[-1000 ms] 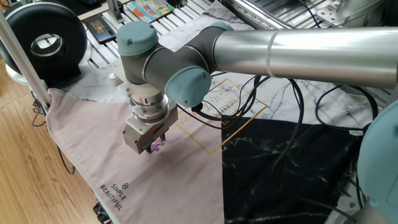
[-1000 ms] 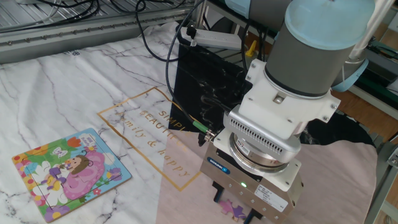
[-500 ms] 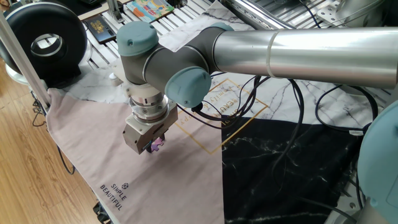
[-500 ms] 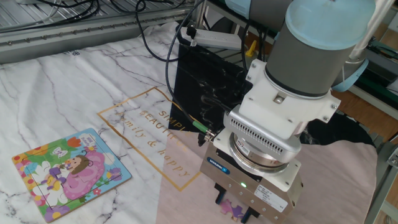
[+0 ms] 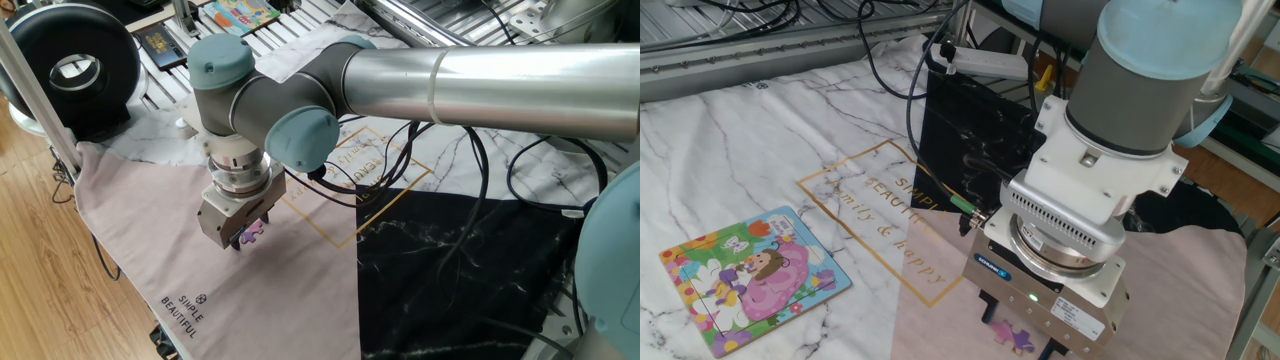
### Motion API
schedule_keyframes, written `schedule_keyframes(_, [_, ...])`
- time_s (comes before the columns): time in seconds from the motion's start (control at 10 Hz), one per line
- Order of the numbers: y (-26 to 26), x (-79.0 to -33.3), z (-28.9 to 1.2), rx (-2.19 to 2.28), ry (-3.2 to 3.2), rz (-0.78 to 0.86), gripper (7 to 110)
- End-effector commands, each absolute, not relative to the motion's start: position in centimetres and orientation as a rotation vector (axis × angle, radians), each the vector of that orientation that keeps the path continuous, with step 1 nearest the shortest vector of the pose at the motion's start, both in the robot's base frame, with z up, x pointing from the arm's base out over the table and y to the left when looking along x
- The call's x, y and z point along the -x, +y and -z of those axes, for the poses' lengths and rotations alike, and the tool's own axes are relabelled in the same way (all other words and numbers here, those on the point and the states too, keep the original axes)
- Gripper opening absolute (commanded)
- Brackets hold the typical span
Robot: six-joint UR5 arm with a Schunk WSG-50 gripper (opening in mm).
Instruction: Assemble one piece of a puzzle
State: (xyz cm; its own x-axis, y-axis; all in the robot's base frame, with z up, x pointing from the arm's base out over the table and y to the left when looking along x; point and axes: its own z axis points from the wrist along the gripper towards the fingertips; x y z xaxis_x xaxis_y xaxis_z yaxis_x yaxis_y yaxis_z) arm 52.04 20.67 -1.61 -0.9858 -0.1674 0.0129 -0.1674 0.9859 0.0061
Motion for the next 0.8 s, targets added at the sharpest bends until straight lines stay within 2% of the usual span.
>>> schedule_keyframes(0.0, [20.77,-52.03,1.57,-0.246,-3.119,0.015,66])
schedule_keyframes(0.4, [20.75,-52.14,1.59,-0.236,-3.124,0.012,66])
schedule_keyframes(0.5, [20.75,-52.17,1.59,-0.237,-3.125,0.012,44])
schedule_keyframes(0.7, [20.68,-52.18,1.59,-0.232,-3.126,0.007,44])
